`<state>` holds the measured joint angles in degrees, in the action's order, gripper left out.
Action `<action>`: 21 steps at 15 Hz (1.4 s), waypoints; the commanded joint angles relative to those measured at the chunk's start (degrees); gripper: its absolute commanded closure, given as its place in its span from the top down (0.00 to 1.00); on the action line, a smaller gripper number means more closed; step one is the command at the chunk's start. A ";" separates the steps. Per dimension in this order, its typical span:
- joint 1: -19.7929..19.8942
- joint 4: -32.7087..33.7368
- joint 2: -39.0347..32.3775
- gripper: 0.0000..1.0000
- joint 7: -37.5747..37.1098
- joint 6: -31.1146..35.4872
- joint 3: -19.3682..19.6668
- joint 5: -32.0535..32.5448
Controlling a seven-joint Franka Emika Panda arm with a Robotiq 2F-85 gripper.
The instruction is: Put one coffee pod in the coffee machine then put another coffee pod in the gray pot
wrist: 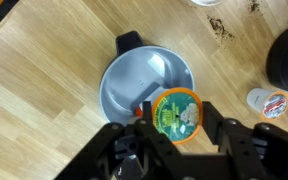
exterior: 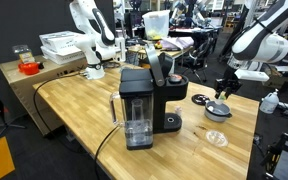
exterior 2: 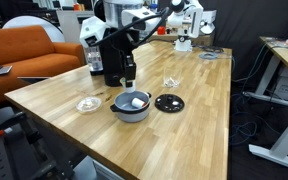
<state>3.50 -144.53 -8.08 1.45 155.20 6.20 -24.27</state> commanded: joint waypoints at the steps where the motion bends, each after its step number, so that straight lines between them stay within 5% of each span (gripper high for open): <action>1: 2.61 2.17 -2.15 0.26 1.65 -2.15 -1.40 -0.62; 19: 4.92 2.05 -5.74 0.27 2.35 -3.35 -4.59 -7.66; 21: 4.96 2.01 -6.05 0.56 1.90 -3.11 -4.65 -7.37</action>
<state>6.61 -143.38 -13.48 1.80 153.12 2.86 -30.39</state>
